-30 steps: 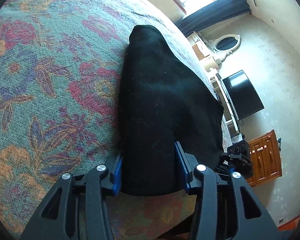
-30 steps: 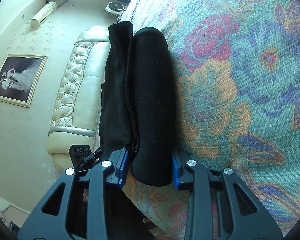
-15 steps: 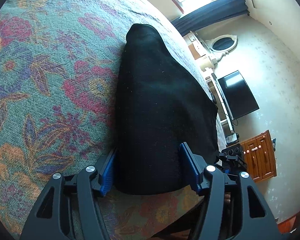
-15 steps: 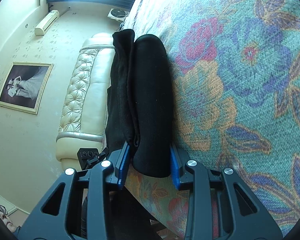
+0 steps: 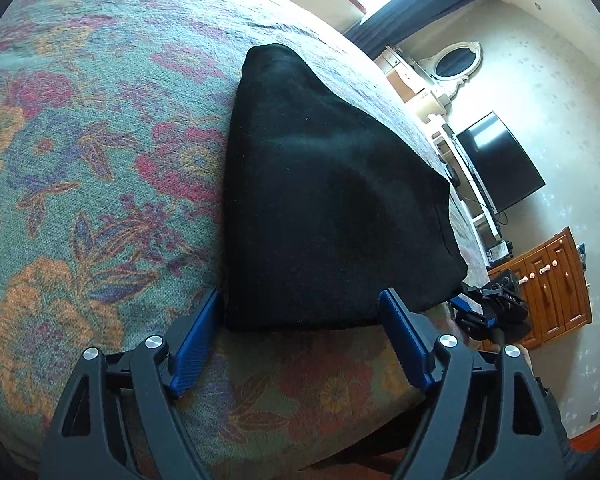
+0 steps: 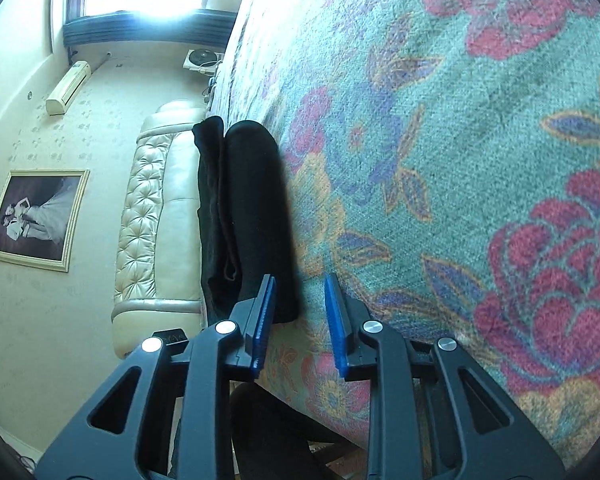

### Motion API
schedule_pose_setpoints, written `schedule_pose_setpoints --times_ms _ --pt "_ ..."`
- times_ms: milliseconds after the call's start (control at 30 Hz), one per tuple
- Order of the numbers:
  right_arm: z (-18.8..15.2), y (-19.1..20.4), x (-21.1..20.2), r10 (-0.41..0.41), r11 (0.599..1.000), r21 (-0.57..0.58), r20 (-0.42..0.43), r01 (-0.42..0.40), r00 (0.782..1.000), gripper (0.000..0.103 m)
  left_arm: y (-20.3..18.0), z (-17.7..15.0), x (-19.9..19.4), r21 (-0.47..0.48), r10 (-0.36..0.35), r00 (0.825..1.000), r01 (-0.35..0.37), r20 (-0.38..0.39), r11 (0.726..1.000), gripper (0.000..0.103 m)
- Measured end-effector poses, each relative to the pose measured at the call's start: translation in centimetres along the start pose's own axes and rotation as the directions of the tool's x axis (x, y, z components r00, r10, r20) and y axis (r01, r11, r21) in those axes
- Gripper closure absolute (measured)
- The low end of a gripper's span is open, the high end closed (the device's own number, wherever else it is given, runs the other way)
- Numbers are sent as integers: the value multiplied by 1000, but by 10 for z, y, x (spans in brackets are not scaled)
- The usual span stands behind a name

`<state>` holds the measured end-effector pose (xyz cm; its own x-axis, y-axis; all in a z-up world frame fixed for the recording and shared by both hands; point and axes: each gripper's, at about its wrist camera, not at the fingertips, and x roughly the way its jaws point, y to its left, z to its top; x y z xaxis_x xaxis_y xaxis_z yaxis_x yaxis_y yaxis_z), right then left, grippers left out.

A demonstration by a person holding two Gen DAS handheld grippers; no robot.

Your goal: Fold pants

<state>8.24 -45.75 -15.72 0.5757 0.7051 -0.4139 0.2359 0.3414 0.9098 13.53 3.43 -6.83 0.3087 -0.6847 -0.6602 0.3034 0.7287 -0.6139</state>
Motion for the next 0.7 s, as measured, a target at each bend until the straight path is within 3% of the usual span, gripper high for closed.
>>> schedule_pose_setpoints --times_ms 300,400,467,533,600,700 --pt "-21 -1 -16 -64 995 87 144 51 988 75 -5 -7 -2 31 56 998 -56 10 998 24" --pt "-34 15 -16 -112 993 56 206 103 972 50 -11 -10 -3 44 103 995 -104 18 994 24" --pt "-44 36 -11 -178 982 -21 233 188 956 19 -14 -15 -6 57 150 988 -151 27 987 24" --pt "-56 58 2 -276 944 -112 250 311 928 10 -21 -19 -5 76 203 978 -205 37 976 24" --pt "-70 75 16 -386 874 -193 282 446 878 10 -26 -24 -5 88 257 965 -261 56 961 24" --pt "-89 87 32 -471 773 -282 344 568 812 10 -29 -30 -4 71 311 947 -317 79 946 24"
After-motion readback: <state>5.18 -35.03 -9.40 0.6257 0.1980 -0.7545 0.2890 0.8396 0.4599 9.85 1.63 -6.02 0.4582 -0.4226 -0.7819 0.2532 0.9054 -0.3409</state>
